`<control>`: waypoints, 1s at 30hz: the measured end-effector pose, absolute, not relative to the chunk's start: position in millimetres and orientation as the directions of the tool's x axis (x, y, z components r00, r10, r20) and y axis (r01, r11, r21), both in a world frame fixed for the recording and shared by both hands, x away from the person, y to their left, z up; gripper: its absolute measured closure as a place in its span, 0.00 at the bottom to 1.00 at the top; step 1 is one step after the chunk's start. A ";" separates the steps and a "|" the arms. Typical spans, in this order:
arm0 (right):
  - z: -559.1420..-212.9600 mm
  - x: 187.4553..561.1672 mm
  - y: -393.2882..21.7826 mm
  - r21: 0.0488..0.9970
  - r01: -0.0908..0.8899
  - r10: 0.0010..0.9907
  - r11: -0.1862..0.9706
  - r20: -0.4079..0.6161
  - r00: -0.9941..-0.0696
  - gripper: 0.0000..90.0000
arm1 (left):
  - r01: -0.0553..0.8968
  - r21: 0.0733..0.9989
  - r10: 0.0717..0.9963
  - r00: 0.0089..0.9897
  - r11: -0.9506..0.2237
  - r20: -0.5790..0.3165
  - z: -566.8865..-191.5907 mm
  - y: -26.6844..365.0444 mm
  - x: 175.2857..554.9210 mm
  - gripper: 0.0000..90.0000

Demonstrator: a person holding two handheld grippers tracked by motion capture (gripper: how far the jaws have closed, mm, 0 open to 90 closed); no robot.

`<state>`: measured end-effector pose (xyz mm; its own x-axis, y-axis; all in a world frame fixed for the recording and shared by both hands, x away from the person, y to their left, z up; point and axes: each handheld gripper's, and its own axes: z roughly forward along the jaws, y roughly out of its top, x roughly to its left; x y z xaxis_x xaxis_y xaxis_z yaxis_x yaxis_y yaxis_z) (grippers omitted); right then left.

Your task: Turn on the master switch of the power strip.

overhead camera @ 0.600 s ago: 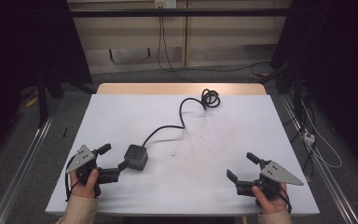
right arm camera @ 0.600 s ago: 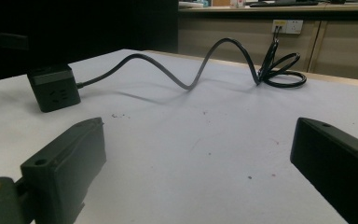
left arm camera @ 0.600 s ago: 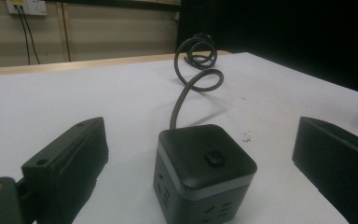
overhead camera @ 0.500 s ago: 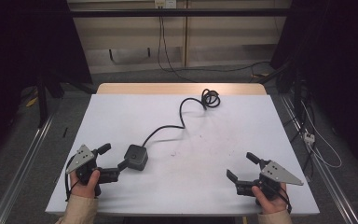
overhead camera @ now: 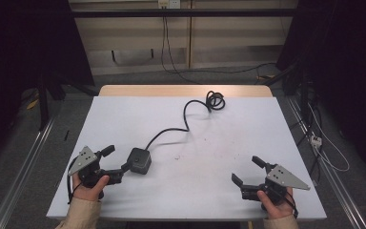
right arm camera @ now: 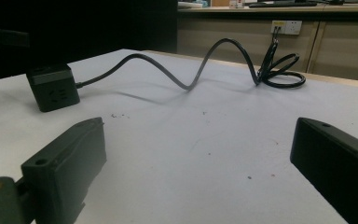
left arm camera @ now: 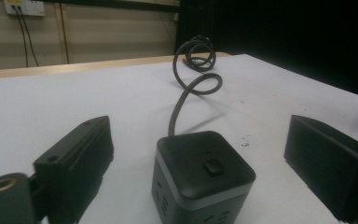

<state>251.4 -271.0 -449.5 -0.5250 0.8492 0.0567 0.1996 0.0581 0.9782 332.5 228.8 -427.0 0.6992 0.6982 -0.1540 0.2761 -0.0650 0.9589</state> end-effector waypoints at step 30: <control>-448.8 248.5 -271.6 0.979 0.195 0.852 0.060 0.051 -0.521 0.03 | 0.338 0.937 0.664 0.721 -0.087 -0.199 -419.6 224.2 340.1 0.50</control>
